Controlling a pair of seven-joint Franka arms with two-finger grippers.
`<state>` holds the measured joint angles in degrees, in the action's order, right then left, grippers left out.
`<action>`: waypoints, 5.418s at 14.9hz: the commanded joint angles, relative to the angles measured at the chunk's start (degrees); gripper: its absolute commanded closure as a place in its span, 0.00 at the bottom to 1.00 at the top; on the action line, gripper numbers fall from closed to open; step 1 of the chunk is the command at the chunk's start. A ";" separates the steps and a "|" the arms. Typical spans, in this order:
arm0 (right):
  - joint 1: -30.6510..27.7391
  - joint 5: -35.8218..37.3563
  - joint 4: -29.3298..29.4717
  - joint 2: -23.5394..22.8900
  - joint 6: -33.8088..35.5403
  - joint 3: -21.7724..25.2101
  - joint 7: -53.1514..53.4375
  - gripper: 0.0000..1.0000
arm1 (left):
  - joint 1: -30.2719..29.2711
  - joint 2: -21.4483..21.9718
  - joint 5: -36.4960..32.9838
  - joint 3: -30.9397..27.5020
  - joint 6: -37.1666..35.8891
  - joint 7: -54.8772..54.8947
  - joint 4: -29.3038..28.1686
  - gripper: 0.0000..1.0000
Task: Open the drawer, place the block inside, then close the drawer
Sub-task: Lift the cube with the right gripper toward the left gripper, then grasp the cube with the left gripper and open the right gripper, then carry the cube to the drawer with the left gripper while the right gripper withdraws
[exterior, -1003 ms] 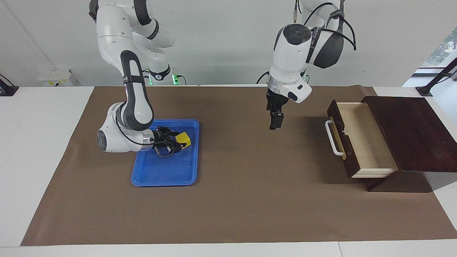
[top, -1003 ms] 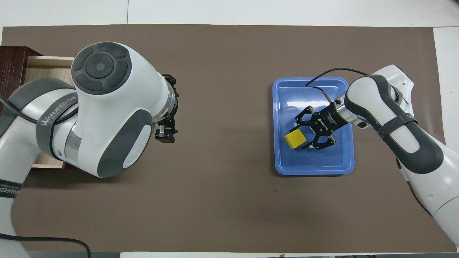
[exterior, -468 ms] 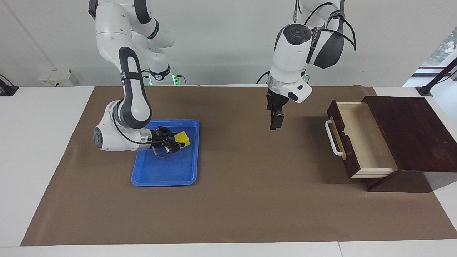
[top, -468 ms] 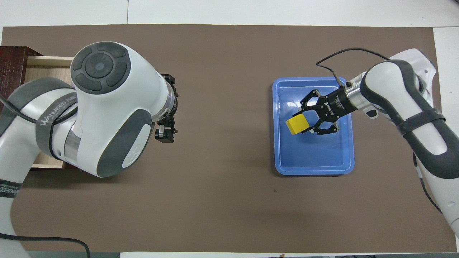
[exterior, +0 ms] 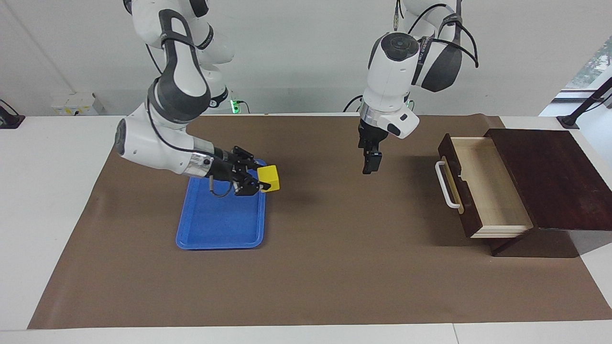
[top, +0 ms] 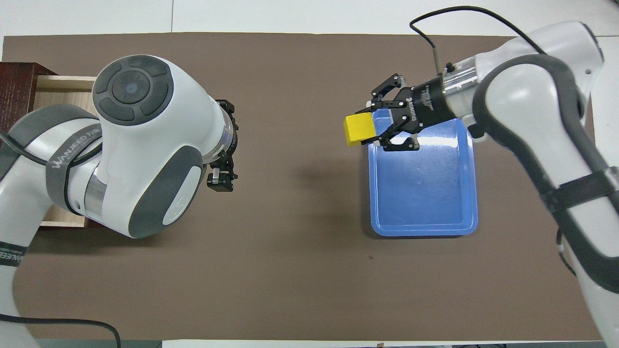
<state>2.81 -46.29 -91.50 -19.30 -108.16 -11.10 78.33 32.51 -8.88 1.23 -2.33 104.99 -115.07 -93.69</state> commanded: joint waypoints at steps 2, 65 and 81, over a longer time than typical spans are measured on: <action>8.15 -0.82 -0.69 -0.30 -11.61 -0.32 7.36 1.00 | -0.25 -0.88 -0.09 -0.31 -0.14 0.11 -0.09 0.00; -2.79 6.73 2.63 3.04 -0.59 0.82 6.52 0.00 | -1.20 -11.69 -1.23 -0.75 -7.77 -0.44 13.18 1.00; -9.16 43.20 8.09 17.79 27.64 7.91 -78.04 0.00 | -28.99 -5.54 -3.51 -0.84 -7.27 38.78 9.94 1.00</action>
<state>-9.40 -5.73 -81.89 -5.47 -82.44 -6.48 5.97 5.08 -15.54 -1.82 -3.85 94.16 -78.08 -80.78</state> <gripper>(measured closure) 0.000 0.441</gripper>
